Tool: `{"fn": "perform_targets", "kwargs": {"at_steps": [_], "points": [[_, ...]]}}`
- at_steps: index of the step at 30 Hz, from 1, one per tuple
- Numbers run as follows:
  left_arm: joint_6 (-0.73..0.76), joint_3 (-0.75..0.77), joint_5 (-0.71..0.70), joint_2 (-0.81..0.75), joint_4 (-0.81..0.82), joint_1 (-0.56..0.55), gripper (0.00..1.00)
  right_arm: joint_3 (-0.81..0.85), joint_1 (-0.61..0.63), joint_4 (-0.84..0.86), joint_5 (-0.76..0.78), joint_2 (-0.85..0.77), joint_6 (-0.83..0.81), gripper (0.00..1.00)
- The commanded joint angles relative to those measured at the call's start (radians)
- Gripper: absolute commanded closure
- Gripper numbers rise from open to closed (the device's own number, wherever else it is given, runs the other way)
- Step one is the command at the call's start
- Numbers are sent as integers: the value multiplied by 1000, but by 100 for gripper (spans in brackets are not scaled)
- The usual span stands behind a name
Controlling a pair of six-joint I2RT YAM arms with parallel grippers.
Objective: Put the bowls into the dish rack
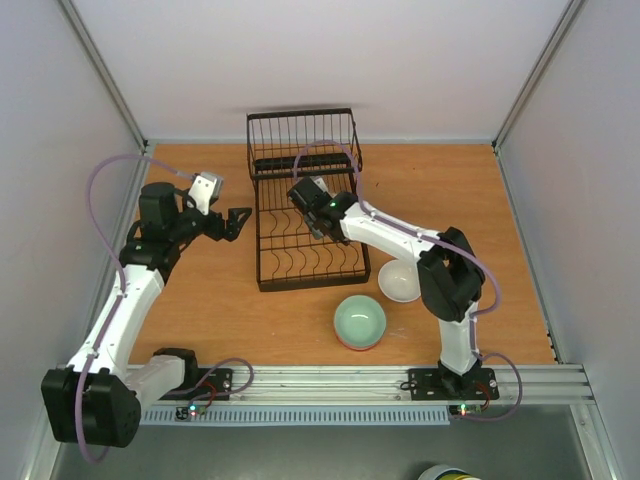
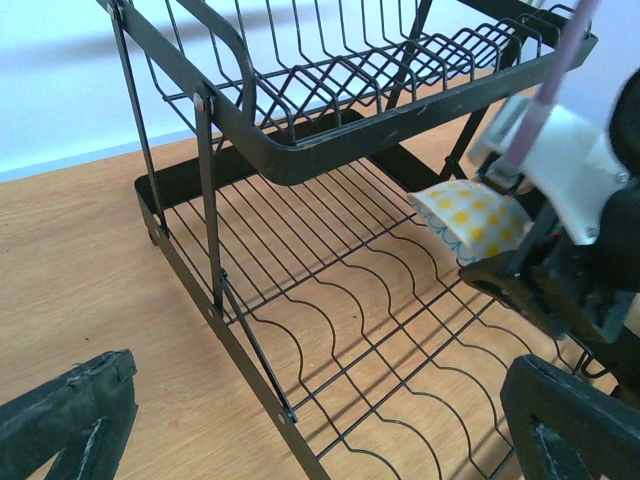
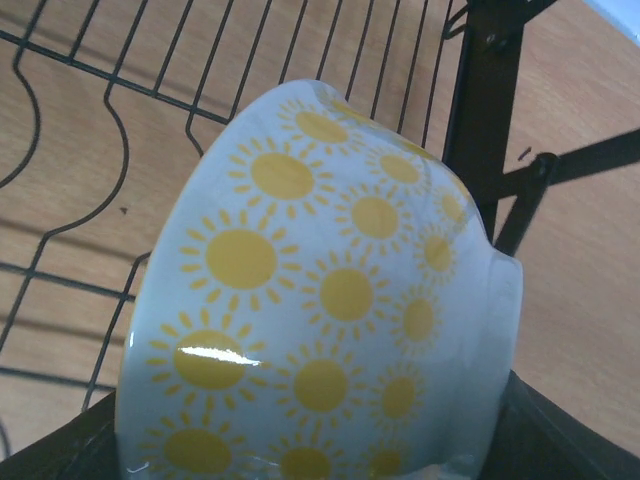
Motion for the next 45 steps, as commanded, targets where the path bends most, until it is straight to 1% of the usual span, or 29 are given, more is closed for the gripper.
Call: {"fn": "perform_targets", "kwargs": {"at_steps": [1, 5, 11, 14, 19, 22, 23, 24, 25, 27, 29, 30, 31, 32, 35, 39, 45], "points": [[20, -13, 30, -14, 36, 0, 1, 51, -7, 71, 104, 55, -55, 99], [23, -15, 36, -10, 29, 0, 1, 50, -26, 93, 120, 85, -53, 99], [24, -16, 51, -4, 33, 0, 1, 47, -48, 106, 92, 127, -50, 99], [25, -17, 52, -2, 32, 0, 1, 45, -59, 116, 39, 148, -43, 99], [28, -17, 50, -1, 28, 1, 1, 17, -105, 137, -105, 152, 8, 99], [28, -15, 52, 0, 26, 2, 1, -5, -132, 134, -163, 140, 43, 96], [28, -15, 53, 2, 25, 2, 1, -13, -137, 131, -172, 136, 54, 93], [30, -15, 55, 4, 26, 1, 1, -20, -140, 127, -176, 130, 66, 88], [29, -15, 57, 8, 26, 1, 1, -26, -142, 121, -175, 124, 77, 79], [28, -15, 63, 11, 28, 1, 1, -42, -143, 113, -166, 110, 92, 52], [26, -15, 68, 14, 31, 1, 1, -60, -144, 107, -137, 97, 113, 32], [25, -15, 70, 14, 31, 0, 1, -69, -143, 105, -121, 89, 124, 19], [23, -14, 72, 15, 29, 1, 1, -76, -143, 100, -107, 83, 133, 11], [24, -13, 73, 16, 28, 1, 0, -82, -143, 92, -91, 77, 143, 7], [22, -13, 77, 16, 27, 2, 1, -111, -143, 86, -64, 51, 164, 2], [22, -13, 78, 17, 27, 0, 1, -159, -143, 100, -35, 1, 183, 1], [22, -15, 82, 20, 27, 1, 0, -210, -147, 111, 59, -63, 212, 1]]}}
